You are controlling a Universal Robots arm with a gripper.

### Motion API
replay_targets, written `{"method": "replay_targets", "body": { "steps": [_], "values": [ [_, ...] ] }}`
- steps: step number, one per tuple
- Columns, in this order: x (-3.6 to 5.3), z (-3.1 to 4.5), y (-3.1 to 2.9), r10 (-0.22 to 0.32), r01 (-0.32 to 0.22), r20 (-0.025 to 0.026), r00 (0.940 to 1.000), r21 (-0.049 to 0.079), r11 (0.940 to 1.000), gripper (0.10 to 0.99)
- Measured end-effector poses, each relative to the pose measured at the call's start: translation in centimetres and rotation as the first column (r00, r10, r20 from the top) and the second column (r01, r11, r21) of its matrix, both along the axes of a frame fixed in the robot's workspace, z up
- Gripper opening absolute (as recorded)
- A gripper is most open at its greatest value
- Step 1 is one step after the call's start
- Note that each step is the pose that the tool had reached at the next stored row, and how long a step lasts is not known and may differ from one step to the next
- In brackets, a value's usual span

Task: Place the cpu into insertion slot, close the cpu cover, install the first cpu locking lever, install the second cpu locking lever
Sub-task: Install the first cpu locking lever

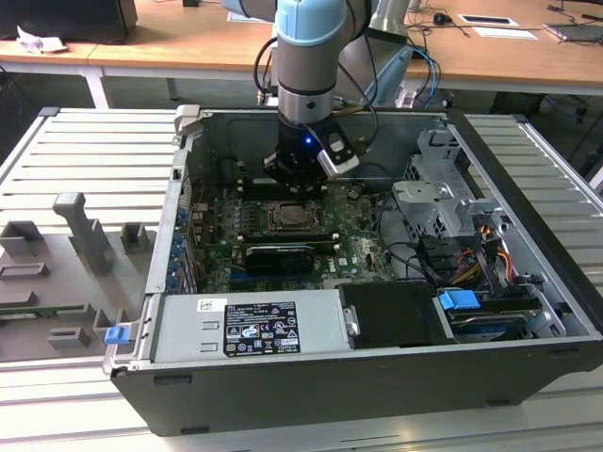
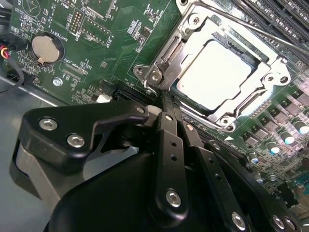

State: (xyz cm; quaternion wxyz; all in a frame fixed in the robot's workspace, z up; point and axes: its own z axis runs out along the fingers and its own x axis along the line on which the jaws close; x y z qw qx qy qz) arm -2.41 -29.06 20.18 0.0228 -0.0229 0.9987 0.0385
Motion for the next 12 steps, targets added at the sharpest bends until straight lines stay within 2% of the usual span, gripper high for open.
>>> {"method": "replay_targets", "body": {
  "steps": [6,10,12],
  "values": [
    [0.00,0.02,0.01,0.001,-0.001,0.0002,1.0000,0.008,1.0000,0.106],
    [0.00,1.13,0.00,0.001,-0.001,0.0000,1.0000,0.002,1.0000,0.106],
    [0.01,1.28,0.01,0.001,-0.001,0.0002,1.0000,0.000,1.0000,0.106]
  ]
}}
